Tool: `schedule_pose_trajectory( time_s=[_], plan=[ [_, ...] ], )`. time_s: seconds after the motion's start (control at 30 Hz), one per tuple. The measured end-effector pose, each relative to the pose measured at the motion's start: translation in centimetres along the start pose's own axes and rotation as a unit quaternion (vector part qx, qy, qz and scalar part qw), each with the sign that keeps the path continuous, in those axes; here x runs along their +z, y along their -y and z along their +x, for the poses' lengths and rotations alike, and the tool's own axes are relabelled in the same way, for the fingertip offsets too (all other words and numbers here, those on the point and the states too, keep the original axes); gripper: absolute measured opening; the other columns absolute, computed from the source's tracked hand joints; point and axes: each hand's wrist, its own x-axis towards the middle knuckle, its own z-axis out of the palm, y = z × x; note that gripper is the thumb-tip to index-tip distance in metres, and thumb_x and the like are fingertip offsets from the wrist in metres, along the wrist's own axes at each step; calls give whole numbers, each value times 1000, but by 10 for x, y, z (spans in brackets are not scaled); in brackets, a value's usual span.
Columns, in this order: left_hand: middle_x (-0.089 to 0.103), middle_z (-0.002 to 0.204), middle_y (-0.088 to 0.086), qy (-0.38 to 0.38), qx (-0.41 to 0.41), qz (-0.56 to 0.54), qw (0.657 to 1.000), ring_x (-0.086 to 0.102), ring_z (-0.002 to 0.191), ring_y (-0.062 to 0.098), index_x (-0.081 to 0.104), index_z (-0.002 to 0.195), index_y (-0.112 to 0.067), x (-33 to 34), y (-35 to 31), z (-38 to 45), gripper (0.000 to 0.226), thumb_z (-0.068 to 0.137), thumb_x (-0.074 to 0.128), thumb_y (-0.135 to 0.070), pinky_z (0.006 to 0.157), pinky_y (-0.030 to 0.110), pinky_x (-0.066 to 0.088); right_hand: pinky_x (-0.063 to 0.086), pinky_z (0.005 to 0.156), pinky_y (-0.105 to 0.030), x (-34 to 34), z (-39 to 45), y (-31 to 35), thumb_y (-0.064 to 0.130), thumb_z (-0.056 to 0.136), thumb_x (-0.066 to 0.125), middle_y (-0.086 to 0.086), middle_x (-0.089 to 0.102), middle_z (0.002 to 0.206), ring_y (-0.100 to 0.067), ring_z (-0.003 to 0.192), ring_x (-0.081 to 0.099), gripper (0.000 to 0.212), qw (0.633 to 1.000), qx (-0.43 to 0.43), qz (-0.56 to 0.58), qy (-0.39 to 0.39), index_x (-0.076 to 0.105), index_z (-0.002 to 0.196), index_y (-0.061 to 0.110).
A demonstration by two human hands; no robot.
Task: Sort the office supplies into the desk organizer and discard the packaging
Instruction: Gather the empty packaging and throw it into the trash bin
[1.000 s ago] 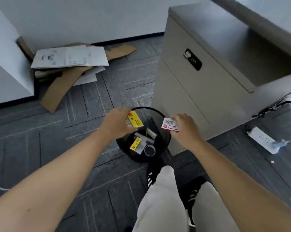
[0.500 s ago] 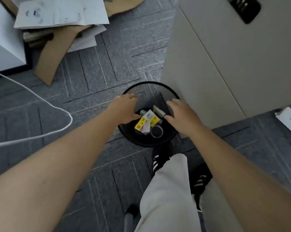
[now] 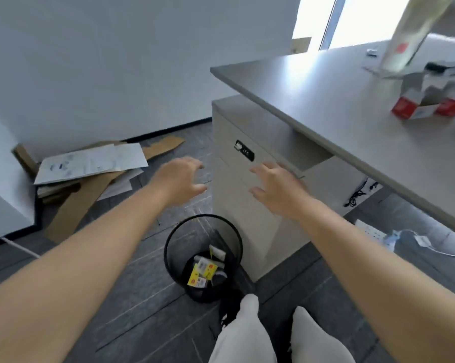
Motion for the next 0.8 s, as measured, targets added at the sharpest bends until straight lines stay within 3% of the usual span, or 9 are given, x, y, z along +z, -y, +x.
schedule_pose_trajectory(
  time_s=[0.1, 0.23, 0.6, 0.8],
  plan=[
    [42, 140, 9, -78, 49, -21, 996, 40, 128, 24, 40, 131, -9, -39, -40, -2, 53, 85, 56, -29, 104, 34, 32, 33, 100, -36, -48, -30, -6, 19, 88, 46, -12, 43, 134, -28, 126, 35, 40, 997, 2, -14, -72, 43, 127, 9],
    [45, 137, 12, -117, 113, -25, 986, 42, 126, 26, 42, 130, -7, -67, -101, 7, 53, 83, 59, -27, 106, 35, 33, 31, 103, -37, -97, -63, -32, 23, 88, 49, -11, 44, 134, -27, 126, 36, 40, 990, 37, -46, -125, 45, 126, 10],
    [41, 141, 10, -112, 205, -30, 972, 41, 127, 29, 38, 132, -11, -61, -237, 71, 55, 84, 57, -29, 103, 39, 36, 31, 108, -39, -148, -111, -157, 23, 87, 52, -13, 41, 138, -29, 127, 37, 46, 965, 202, -47, -161, 41, 129, 6],
    [29, 148, 10, -90, 205, -60, 973, 34, 132, 29, 27, 139, -13, -44, -278, 126, 71, 80, 62, -33, 105, 37, 35, 23, 111, -38, -155, -89, -220, 25, 87, 52, -15, 32, 144, -28, 134, 27, 55, 949, 267, -51, -158, 30, 135, 7]
  ],
)
